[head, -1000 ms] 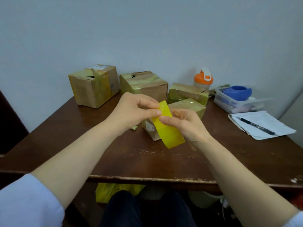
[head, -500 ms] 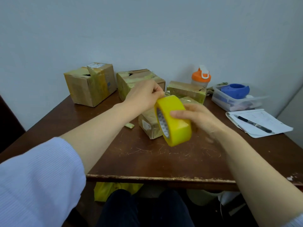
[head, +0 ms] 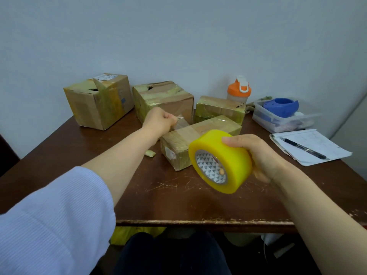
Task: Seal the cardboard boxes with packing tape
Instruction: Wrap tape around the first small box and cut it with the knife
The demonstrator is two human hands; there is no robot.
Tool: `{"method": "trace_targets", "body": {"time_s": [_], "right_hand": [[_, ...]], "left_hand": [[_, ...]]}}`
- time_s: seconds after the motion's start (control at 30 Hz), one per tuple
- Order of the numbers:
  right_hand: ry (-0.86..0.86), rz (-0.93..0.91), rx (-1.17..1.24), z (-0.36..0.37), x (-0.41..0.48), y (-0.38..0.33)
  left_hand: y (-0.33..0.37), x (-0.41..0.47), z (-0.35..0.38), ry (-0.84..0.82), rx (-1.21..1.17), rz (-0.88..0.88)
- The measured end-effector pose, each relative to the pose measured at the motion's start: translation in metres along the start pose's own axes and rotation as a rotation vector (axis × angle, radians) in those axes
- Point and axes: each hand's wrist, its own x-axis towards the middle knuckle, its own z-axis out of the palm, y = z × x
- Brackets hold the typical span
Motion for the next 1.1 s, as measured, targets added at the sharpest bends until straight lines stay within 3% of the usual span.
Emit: {"method": "trace_targets", "body": {"time_s": [0.23,0.33,1.1], "right_hand": [[0.045,0.010,0.035,-0.001,0.009,0.011],[0.042,0.043,0.045,0.002,0.010,0.014],[0.131,0.155,-0.050,0.022,0.027,0.002]], "left_hand": [[-0.018,0.005,0.010,-0.090,-0.004,0.000],[-0.022,0.004,0.011,-0.074,0.040,0.038],[-0.034,0.025,0.018,-0.003,0.051,-0.167]]}}
